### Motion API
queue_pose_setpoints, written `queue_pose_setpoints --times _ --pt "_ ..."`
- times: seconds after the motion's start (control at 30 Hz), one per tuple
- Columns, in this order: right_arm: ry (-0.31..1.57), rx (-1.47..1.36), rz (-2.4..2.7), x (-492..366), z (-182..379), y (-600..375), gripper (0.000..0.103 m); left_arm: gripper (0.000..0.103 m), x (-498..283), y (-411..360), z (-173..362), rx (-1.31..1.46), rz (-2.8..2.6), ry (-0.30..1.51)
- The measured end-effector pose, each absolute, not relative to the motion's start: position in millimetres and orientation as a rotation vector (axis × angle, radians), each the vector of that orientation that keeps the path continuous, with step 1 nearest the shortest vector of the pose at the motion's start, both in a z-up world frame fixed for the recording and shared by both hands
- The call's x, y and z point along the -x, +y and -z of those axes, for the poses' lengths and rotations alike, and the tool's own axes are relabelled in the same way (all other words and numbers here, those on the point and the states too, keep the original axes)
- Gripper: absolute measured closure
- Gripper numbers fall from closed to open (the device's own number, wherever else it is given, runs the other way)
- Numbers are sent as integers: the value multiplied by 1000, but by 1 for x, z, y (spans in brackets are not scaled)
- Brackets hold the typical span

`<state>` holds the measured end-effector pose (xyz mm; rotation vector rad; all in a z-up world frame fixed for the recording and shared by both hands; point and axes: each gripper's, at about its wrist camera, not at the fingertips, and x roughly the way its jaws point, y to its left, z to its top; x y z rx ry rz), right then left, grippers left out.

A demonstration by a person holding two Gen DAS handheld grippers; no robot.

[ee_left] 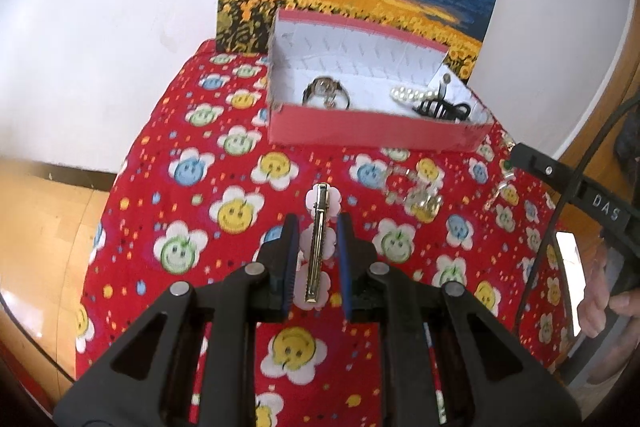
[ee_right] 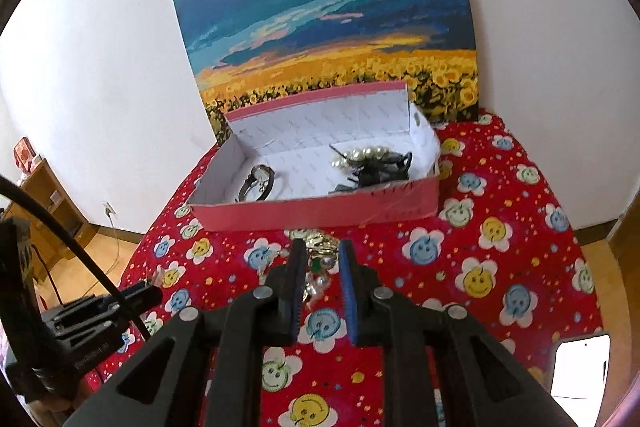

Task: Organize jewelry
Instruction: 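Carry the hair pin into the pink box while the right gripper carries the bracelet in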

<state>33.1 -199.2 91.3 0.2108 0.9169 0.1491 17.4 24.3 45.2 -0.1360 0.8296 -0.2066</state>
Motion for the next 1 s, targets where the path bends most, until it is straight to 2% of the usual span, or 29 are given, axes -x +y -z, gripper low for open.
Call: queue_pose_setpoints --times 0.57,1.0 --pt "872 -179 -145 -79 -110 -206 85 92 -82 13 -85 108 230 746" --pt "874 -177 -154 -129 -97 -190 85 92 -147 0 -69 113 228 777"
